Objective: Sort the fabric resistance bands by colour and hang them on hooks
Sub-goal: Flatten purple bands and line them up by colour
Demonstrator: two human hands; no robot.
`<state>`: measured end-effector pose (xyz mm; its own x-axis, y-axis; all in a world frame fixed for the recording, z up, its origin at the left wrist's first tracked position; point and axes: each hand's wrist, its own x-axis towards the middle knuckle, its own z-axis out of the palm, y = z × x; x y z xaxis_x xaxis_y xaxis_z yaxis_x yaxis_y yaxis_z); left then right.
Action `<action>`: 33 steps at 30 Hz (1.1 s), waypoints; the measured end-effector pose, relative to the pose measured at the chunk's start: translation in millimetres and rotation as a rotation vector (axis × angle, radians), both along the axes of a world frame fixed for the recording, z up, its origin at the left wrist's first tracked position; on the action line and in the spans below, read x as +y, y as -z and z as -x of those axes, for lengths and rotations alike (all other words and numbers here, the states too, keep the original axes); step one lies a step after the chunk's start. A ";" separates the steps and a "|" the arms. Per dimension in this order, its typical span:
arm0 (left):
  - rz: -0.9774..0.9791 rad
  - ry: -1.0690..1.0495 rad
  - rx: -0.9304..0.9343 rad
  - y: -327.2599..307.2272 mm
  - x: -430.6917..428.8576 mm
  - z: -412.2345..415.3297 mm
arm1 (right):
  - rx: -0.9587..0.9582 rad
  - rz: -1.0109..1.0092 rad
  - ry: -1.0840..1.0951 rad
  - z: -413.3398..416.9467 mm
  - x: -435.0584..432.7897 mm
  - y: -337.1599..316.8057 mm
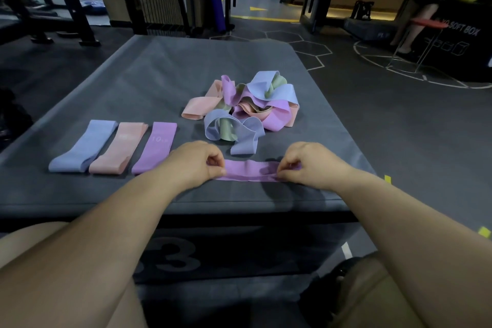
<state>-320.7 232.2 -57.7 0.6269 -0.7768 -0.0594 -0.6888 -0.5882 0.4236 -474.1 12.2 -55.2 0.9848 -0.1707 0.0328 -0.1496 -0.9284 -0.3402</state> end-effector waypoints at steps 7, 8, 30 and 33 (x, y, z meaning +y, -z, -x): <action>-0.024 0.011 -0.035 0.6 -1.6 0.8 | -0.037 -0.287 0.133 -2.3 0.7 -3.8; -0.023 0.015 -0.040 0.2 -2.2 1.6 | -0.044 -0.345 0.155 -2.6 -0.3 -4.9; 0.166 -0.026 -0.228 19.4 -32.2 41.1 | 0.007 -0.688 0.261 -1.7 -20.3 -0.9; 0.160 -0.075 -0.230 20.1 -37.3 45.1 | 0.043 -0.705 0.249 3.5 -18.8 -7.3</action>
